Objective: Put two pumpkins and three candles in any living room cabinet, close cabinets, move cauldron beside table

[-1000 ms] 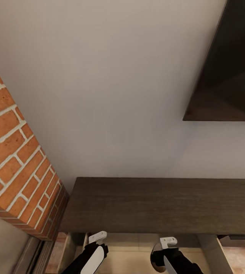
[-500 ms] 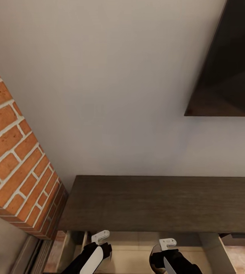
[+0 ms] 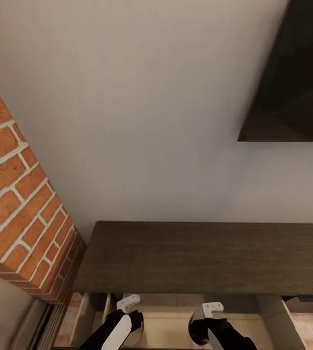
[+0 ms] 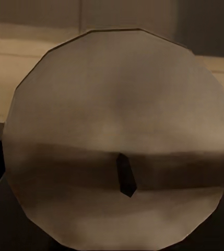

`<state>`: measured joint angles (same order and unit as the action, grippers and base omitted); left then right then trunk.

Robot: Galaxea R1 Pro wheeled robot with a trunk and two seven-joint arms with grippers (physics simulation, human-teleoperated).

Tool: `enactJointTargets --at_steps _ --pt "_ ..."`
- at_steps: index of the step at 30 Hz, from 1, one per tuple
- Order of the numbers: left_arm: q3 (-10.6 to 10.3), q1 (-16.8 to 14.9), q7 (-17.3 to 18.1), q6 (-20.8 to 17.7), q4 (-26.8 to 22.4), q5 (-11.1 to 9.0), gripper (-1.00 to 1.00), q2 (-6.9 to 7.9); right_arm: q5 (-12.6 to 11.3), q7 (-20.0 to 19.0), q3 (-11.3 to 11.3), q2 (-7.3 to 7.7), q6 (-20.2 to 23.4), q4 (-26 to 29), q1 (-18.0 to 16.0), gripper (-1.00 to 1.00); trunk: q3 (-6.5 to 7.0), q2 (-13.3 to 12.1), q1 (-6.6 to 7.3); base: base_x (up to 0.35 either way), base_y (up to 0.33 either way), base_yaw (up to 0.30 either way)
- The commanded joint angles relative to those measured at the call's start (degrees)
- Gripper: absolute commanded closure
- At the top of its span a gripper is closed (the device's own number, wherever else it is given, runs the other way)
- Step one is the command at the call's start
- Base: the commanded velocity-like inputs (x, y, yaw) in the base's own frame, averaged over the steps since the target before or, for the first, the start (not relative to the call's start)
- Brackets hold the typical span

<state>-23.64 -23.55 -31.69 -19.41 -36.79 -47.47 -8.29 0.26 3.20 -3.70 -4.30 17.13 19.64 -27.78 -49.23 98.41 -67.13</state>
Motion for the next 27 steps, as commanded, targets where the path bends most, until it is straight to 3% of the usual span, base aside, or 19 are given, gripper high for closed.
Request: enactJointTargets --at_steps 1,11,16,23,27 --pt "0.0 0.0 0.0 0.0 -0.1 0.0 1.00 -0.02 0.0 0.1 0.0 -0.03 -0.6 0.0 0.0 1.00 -0.19 0.4 -0.23 0.000 0.000 0.000" --pt "0.0 -0.7 -0.3 -0.2 -0.1 0.1 1.00 0.42 -0.2 0.8 0.0 -2.50 -1.5 -0.7 -1.8 1.00 -1.98 4.4 -2.42 0.000 0.000 0.000" --pt "0.0 -0.9 -0.4 -0.3 0.2 0.1 1.00 0.41 -0.1 0.8 -0.1 -2.79 -1.4 -4.5 -2.7 1.00 -2.88 6.4 -3.52 0.000 0.000 0.000" --pt "0.0 -0.9 -0.1 -1.0 0.1 0.1 1.00 0.20 -0.2 1.1 0.0 -2.68 -1.3 -5.0 -3.3 1.00 -4.14 9.2 -5.06 0.000 0.000 0.000" --pt "-0.2 -0.9 0.2 -2.3 0.0 0.2 1.00 0.21 -0.2 3.2 0.0 -2.60 -1.4 -5.0 -3.5 1.00 -4.86 10.8 -5.94 0.000 0.000 0.000"
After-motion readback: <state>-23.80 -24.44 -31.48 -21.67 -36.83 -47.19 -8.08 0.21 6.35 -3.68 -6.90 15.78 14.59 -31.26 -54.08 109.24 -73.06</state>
